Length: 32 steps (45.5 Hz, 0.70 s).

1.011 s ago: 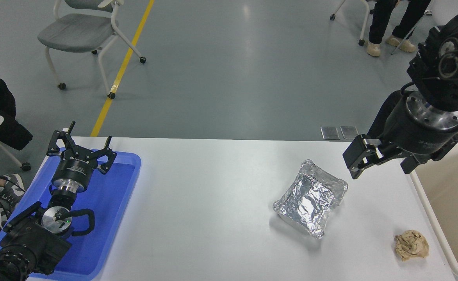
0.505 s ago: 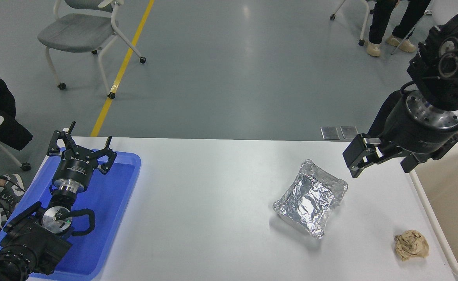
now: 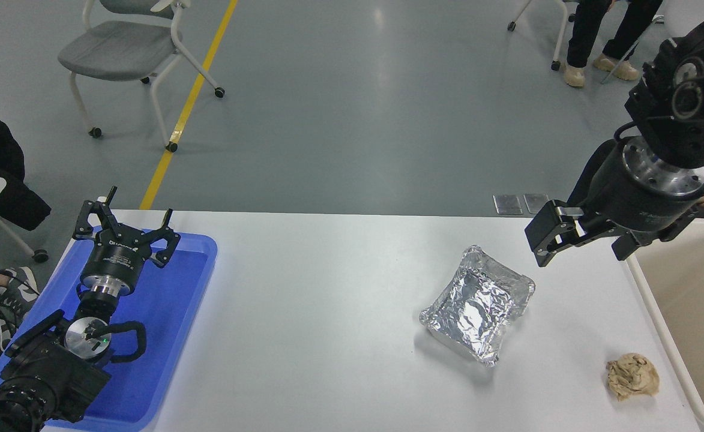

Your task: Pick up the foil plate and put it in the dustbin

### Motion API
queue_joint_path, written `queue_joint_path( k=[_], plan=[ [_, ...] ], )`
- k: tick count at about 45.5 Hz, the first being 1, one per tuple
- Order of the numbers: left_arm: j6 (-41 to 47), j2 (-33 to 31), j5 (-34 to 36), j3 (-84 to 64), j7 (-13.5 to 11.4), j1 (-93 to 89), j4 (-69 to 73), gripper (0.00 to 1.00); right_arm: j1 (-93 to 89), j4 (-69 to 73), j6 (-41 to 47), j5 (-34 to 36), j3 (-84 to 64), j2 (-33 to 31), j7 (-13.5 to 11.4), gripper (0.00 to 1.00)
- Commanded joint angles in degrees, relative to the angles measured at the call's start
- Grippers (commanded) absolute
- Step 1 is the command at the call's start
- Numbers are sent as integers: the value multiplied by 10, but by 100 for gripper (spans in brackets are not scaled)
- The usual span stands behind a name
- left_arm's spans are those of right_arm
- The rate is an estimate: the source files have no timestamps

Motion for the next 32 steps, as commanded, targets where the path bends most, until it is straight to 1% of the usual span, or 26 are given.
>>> queue_joint_path(
  k=[1,5,10,25,32],
  plan=[
    [0,0,0,0,0,0,2,100,-68,-35,-28,-2,9,-16,0,100],
    [0,0,0,0,0,0,0,100,-110,-60,-45,-10,21,-16,0,100],
    [0,0,0,0,0,0,0,100,-167,-93,-73,-39,47,-14,-2,100],
    [0,-1,0,0,0,0,0,100,-343,-215,-88,-51,135,-11,-2,100],
    [0,-2,0,0,0,-1,0,100,-426,-287,-97,-78,162,-8,-5,100]
  ],
)
